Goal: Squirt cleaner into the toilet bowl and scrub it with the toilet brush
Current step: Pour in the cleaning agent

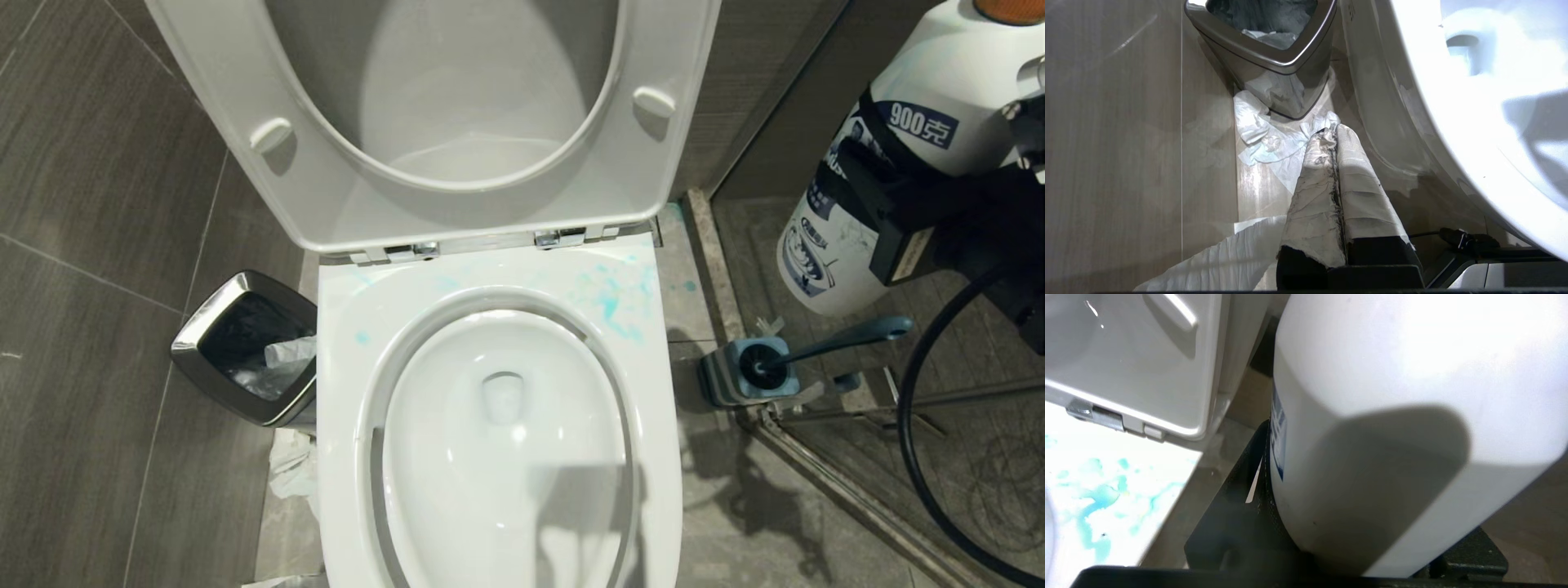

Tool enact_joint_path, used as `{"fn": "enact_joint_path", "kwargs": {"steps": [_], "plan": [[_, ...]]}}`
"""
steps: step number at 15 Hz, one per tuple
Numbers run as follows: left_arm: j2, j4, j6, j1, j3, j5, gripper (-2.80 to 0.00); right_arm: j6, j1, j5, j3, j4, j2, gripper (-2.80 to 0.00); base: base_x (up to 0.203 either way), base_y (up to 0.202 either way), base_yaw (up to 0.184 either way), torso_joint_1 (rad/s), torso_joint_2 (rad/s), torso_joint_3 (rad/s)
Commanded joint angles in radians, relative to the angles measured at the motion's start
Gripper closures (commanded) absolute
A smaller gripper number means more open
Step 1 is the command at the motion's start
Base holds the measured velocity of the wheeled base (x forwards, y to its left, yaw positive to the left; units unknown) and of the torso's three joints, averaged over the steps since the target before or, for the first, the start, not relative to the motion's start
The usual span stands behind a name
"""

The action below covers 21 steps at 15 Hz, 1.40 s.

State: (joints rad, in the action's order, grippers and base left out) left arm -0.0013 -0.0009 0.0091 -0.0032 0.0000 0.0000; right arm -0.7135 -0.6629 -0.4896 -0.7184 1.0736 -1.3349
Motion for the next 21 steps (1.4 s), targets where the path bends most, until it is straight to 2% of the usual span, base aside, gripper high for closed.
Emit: {"fn": "enact_joint_path", "kwargs": {"steps": [1,6,10,13,14,16,18,21], "plan": [[0.001,-0.001,0.0,0.0,0.0,0.0,0.0,-0.007,-0.001,-0.001,-0.001,0.005,-0.004,0.0,0.0,0.0,0.0,-0.002,0.01,0.211],[0.001,-0.001,-0.001,0.0,0.0,0.0,0.0,-0.026,-0.013,0.001,-0.003,-0.006,-0.069,0.0,0.0,0.0,0.0,0.003,0.0,0.188],[0.001,-0.001,-0.005,0.0,0.0,0.0,0.0,-0.034,-0.027,-0.001,-0.086,-0.017,-0.184,0.0,0.0,0.0,0.0,0.002,0.0,0.04],[0.001,-0.001,-0.006,0.0,0.0,0.0,0.0,-0.103,-0.05,-0.005,-0.181,-0.103,-0.233,0.0,0.0,0.0,0.0,0.0,0.0,0.0],[0.001,-0.001,-0.006,0.0,0.0,0.0,0.0,-0.134,-0.062,-0.006,-0.217,-0.131,-0.251,0.0,0.0,0.0,0.0,0.0,0.0,0.0],[0.001,-0.001,-0.005,0.0,0.0,0.0,0.0,-0.271,-0.082,-0.013,-0.283,-0.177,-0.277,0.0,0.0,0.0,0.0,0.0,0.0,0.0],[0.001,-0.001,-0.005,0.0,0.0,0.0,0.0,-0.363,-0.126,-0.036,-0.331,-0.213,-0.305,0.0,0.0,0.0,0.0,0.0,0.0,0.0],[0.001,-0.001,-0.005,0.0,0.0,0.0,0.0,-0.531,-0.214,-0.21,-0.379,-0.276,-0.312,0.0,0.0,0.0,0.0,0.0,0.0,0.0]]}}
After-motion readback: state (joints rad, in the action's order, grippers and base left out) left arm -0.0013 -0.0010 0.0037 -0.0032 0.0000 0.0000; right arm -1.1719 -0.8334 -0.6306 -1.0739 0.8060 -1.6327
